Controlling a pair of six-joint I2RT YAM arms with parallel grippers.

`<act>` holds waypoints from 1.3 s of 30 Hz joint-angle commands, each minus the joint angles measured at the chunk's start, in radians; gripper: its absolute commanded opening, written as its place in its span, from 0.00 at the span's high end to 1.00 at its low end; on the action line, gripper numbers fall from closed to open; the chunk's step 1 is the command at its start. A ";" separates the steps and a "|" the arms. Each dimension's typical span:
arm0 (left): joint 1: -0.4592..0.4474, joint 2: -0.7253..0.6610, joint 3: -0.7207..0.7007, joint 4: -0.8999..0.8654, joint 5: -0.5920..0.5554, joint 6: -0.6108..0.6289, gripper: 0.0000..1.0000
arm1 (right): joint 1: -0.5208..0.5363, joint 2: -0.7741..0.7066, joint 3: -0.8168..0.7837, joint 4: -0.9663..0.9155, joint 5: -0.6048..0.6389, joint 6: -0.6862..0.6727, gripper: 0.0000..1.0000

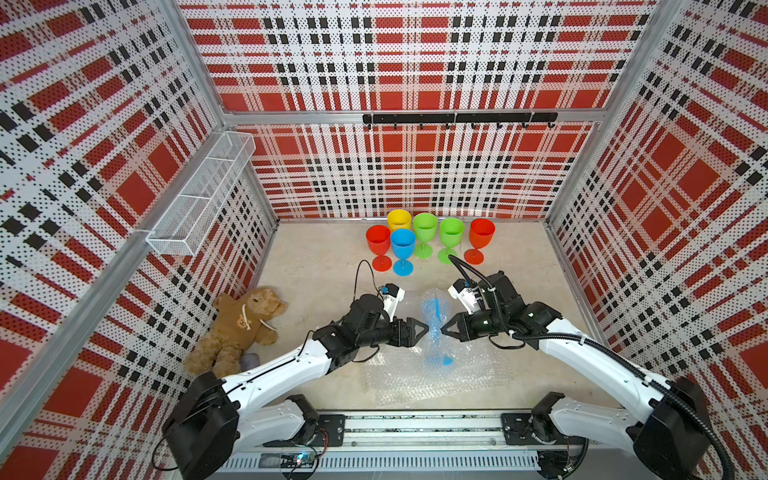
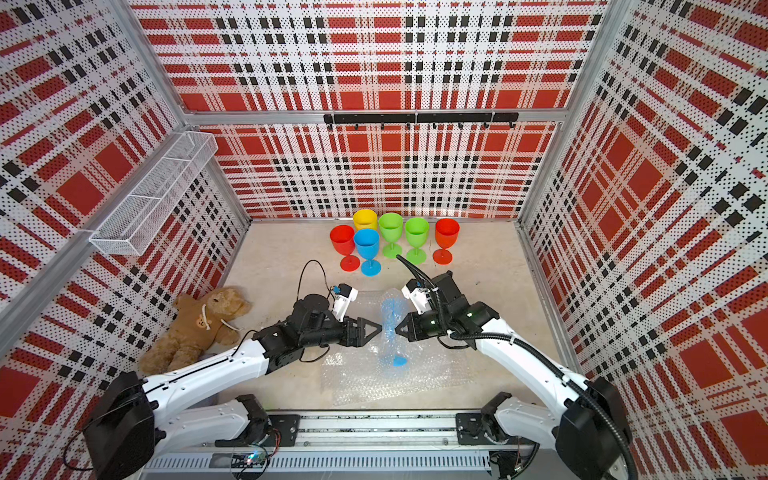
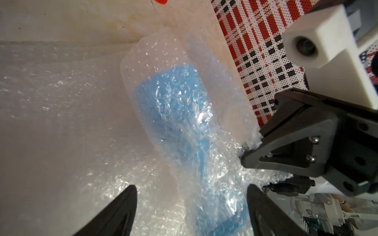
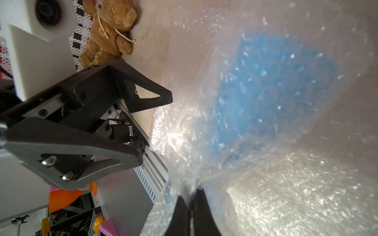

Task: Unpack wine glasses from bubble wrap
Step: Place the bubble wrap at the center of the board.

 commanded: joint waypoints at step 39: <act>-0.026 0.261 -0.118 0.292 0.068 -0.058 1.00 | -0.001 0.117 -0.070 0.134 0.064 -0.013 1.00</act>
